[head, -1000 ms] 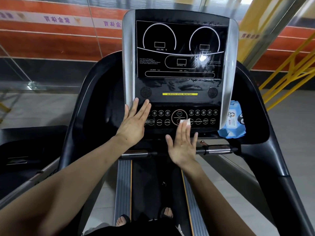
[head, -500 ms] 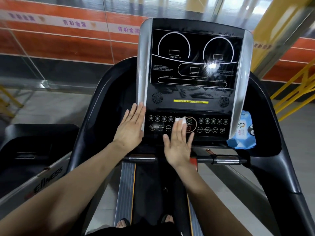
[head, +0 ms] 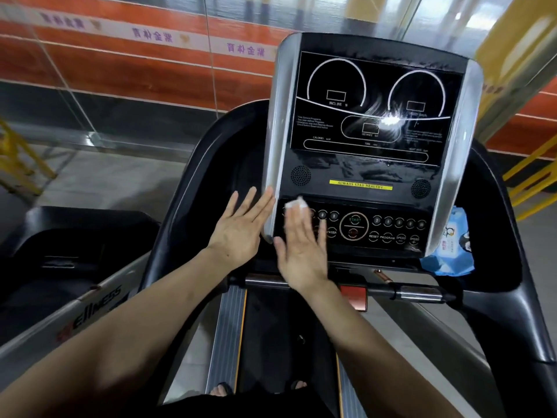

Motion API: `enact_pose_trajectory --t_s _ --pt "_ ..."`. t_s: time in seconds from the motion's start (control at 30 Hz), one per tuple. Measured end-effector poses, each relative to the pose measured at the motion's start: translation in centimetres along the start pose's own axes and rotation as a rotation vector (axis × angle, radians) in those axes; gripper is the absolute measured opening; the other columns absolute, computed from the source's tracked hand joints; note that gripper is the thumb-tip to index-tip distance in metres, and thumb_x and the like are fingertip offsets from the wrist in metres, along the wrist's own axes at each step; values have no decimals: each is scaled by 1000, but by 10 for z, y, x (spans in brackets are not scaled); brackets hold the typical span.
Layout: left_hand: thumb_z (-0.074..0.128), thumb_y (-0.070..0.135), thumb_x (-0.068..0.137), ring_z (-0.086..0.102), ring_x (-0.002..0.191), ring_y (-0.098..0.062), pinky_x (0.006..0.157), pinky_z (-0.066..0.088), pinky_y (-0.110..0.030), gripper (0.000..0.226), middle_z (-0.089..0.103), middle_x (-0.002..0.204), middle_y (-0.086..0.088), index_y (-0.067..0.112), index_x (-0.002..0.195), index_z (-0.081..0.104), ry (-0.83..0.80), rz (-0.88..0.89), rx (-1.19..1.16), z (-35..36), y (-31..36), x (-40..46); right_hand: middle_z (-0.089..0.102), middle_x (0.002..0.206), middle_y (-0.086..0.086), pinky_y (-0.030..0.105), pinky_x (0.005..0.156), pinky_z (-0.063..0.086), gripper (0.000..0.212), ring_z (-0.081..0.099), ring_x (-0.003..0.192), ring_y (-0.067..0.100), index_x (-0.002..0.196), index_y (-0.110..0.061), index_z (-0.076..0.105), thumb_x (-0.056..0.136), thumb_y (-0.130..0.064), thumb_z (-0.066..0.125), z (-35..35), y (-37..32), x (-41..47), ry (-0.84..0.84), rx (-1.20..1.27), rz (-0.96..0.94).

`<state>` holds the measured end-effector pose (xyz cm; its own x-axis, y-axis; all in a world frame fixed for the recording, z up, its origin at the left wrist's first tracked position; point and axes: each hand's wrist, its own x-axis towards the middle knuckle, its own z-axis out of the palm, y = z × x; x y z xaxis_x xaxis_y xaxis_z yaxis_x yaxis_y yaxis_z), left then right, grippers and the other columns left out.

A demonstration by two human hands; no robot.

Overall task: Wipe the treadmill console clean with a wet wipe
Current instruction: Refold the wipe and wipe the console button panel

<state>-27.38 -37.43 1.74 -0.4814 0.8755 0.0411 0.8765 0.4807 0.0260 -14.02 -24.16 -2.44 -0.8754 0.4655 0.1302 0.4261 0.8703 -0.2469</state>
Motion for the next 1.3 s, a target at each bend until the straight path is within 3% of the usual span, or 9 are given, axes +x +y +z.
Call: enact_pose_trajectory --t_s 0.13,0.33,0.5,0.63,0.77,0.87,1.0,1.1,1.3 --pt "41 15 98 -26 156 -24 128 -12 -52 88 -33 168 8 21 162 -21 11 20 6 -4 -4 -1 -14 177 -9 55 131 -7 68 -15 162 9 168 -25 -9 112 -47 22 -8 8 2 -27 -105 -136" --pt "41 12 99 -28 155 -25 127 -11 -56 91 -33 167 6 22 155 -31 -4 -15 22 -5 -3 -9 -21 175 -6 54 131 -10 72 -21 161 12 168 -22 -12 108 -51 14 -11 37 -9 -6 -79 99" --pt "37 14 102 -28 155 -23 127 -9 -59 90 -38 165 9 25 152 -36 -42 -49 22 -3 -1 -8 -16 177 -4 53 130 -14 72 -21 161 14 168 -19 -10 110 -42 27 -1 -5 5 -28 -47 -88" --pt "38 14 101 -27 155 -24 127 -9 -60 89 -38 165 9 25 154 -32 -42 -45 36 -4 -2 -9 -16 176 -9 56 131 -9 71 -18 162 10 168 -25 -11 111 -43 26 -8 15 2 -32 -132 -153" --pt "42 8 98 -27 156 -25 127 -8 -60 95 -39 164 9 25 155 -31 -42 -47 31 -2 -3 -8 -17 176 -6 59 131 -4 71 -17 162 11 167 -24 -14 111 -46 23 -15 66 -23 0 -123 39" --pt "44 4 96 -26 156 -25 127 -6 -60 100 -43 163 9 24 154 -34 -46 -57 28 2 0 -8 -21 175 -3 59 130 -7 72 -22 161 16 167 -21 -16 109 -49 16 -4 50 -23 -26 -61 133" --pt "43 4 96 -27 156 -25 127 -6 -59 99 -47 160 9 23 155 -35 -59 -65 23 3 1 -7 -24 175 -6 58 130 -11 73 -23 161 15 167 -21 -16 111 -46 24 15 0 -15 -64 -85 -101" --pt "41 6 97 -27 156 -25 127 -7 -60 95 -45 162 9 23 157 -31 -58 -59 22 4 0 -7 -18 177 -5 61 130 -4 73 -17 162 13 168 -21 -11 111 -48 27 11 17 -20 -49 -180 -160" --pt "43 5 97 -24 157 -26 127 -7 -59 96 -43 162 9 22 158 -28 -55 -74 10 6 3 -6 -23 175 -3 58 129 -14 74 -23 161 16 167 -20 -17 110 -49 21 12 35 -33 -30 -93 102"
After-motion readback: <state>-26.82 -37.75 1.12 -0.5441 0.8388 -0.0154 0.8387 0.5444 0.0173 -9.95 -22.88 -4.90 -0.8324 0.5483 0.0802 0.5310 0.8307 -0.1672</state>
